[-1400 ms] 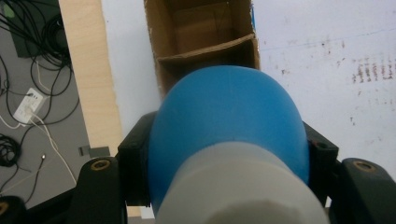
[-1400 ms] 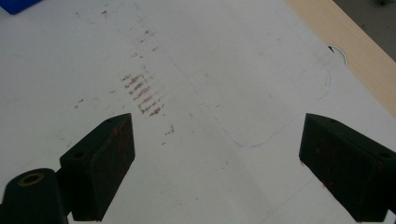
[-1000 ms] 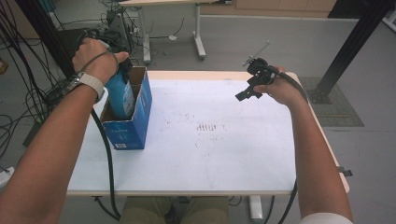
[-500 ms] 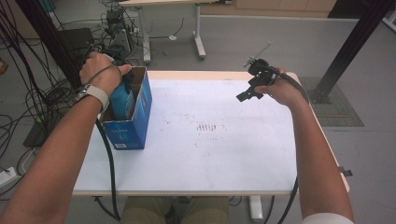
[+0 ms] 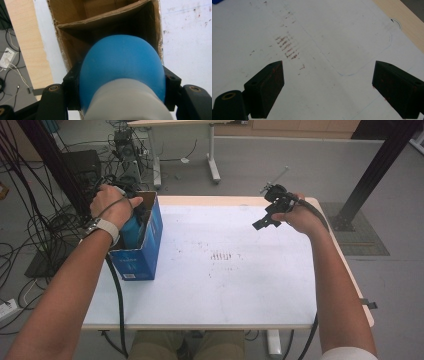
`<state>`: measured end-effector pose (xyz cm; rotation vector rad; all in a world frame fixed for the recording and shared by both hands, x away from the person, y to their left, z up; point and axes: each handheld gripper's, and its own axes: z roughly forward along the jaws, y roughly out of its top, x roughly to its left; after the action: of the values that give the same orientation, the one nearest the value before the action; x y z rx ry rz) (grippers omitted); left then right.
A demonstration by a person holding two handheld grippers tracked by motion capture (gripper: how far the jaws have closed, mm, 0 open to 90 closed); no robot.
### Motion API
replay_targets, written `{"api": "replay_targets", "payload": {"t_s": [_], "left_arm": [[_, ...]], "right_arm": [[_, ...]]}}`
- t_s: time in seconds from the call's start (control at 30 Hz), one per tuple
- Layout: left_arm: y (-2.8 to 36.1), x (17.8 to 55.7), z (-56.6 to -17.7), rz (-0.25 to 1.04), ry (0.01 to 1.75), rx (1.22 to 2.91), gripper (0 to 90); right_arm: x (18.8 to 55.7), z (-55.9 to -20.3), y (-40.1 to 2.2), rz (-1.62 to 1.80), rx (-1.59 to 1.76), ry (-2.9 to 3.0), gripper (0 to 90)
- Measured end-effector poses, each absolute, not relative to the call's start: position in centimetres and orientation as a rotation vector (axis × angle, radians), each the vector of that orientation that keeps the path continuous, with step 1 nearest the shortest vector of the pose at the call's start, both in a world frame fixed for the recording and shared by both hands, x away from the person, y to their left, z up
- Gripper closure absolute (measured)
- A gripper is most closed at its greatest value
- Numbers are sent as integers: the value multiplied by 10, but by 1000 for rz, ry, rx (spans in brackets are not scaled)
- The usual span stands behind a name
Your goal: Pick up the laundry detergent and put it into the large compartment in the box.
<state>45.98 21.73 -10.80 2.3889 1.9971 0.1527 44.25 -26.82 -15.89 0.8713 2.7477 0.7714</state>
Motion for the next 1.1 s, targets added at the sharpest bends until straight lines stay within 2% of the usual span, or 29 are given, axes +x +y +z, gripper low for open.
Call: {"api": "replay_targets", "payload": {"t_s": [0.73, 1.1], "left_arm": [[224, 468, -148, 89, 2005, 2422, 372], [224, 468, -152, 87, 2003, 2423, 371]], "right_arm": [[442, -162, -271, 769, 891, 2746, 104], [441, -161, -270, 762, 887, 2747, 105]]}}
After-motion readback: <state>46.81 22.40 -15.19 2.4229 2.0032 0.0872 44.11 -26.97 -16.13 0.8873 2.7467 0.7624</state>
